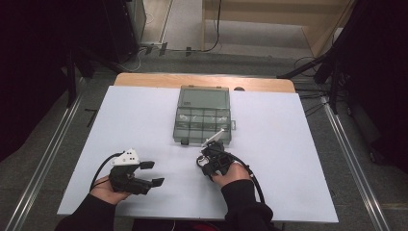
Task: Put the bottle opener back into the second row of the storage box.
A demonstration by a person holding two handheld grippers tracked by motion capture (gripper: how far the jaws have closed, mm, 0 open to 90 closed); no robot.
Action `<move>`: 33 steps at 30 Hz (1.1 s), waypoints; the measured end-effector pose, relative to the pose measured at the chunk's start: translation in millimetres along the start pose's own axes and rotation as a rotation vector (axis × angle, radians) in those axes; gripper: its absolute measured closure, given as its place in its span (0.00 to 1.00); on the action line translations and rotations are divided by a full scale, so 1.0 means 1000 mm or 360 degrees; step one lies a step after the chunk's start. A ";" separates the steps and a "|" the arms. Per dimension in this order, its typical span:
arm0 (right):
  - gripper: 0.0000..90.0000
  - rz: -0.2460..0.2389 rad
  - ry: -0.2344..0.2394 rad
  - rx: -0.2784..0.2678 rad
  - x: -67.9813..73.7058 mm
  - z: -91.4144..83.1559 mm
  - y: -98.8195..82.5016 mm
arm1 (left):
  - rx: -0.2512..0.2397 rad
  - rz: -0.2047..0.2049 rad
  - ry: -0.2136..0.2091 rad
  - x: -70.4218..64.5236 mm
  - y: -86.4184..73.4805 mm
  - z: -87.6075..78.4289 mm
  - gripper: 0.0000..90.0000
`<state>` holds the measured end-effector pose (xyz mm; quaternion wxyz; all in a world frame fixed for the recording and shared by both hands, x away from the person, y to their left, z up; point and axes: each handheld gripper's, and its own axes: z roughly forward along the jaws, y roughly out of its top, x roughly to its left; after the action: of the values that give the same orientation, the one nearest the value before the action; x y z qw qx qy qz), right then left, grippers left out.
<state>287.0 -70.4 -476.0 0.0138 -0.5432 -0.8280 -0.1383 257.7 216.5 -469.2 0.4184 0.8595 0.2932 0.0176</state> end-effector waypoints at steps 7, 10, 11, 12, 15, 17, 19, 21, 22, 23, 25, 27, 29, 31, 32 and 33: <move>0.72 -0.0065 0.0080 -0.0046 -0.006 -0.004 -0.001 | 0.0001 0.0001 0.0000 0.000 0.000 0.000 0.29; 0.72 -0.0079 0.0128 -0.0056 -0.009 -0.005 -0.001 | 0.0001 -0.0004 0.0002 0.001 0.000 0.000 0.29; 0.72 -0.0084 0.0137 -0.0066 -0.009 -0.006 -0.001 | 0.0001 -0.0002 0.0001 0.001 0.000 0.000 0.29; 0.72 -0.0094 0.0151 -0.0068 -0.011 -0.007 -0.001 | -0.0001 -0.0004 0.0000 0.001 0.000 0.000 0.29; 0.72 -0.0135 0.0195 -0.0088 -0.012 -0.008 -0.001 | 0.0002 -0.0003 0.0001 0.001 0.000 0.000 0.29; 0.72 -0.0153 0.0211 -0.0101 -0.013 -0.009 -0.001 | 0.0003 -0.0001 0.0001 0.001 0.000 0.000 0.29; 0.72 -0.0170 0.0238 -0.0107 -0.015 -0.009 -0.002 | 0.0003 -0.0001 0.0001 0.001 0.000 0.000 0.29; 0.72 -0.0188 0.0247 -0.0113 -0.016 -0.010 -0.002 | 0.0002 -0.0003 0.0000 0.001 0.000 0.000 0.29; 0.72 -0.0193 0.0259 -0.0113 -0.017 -0.010 -0.002 | 0.0002 -0.0003 -0.0001 0.001 0.000 0.000 0.29; 0.72 -0.0193 0.0266 -0.0113 -0.017 -0.010 -0.002 | 0.0002 -0.0004 -0.0001 0.001 0.000 0.000 0.29; 0.72 -0.0204 0.0296 -0.0123 -0.018 -0.011 -0.002 | 0.0001 -0.0004 0.0000 0.001 0.000 0.000 0.29; 0.72 -0.0217 0.0313 -0.0127 -0.019 -0.011 -0.002 | 0.0003 -0.0003 0.0000 0.001 0.000 0.000 0.29; 0.72 -0.0222 0.0319 -0.0131 -0.020 -0.011 -0.001 | 0.0005 0.0000 0.0001 0.001 0.000 0.000 0.29; 0.72 -0.0227 0.0329 -0.0134 -0.021 -0.012 -0.001 | 0.0003 -0.0003 0.0001 0.001 0.000 0.000 0.29; 0.72 -0.0235 0.0339 -0.0139 -0.022 -0.012 -0.001 | 0.0001 -0.0006 -0.0002 0.001 0.000 0.000 0.29; 0.72 -0.0241 0.0343 -0.0139 -0.023 -0.013 -0.001 | -0.0001 -0.0008 -0.0003 0.001 0.000 0.000 0.29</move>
<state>293.9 -94.9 -468.0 0.0685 -0.4611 -0.8536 -0.2325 258.7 217.0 -470.0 0.4190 0.8586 0.2951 0.0160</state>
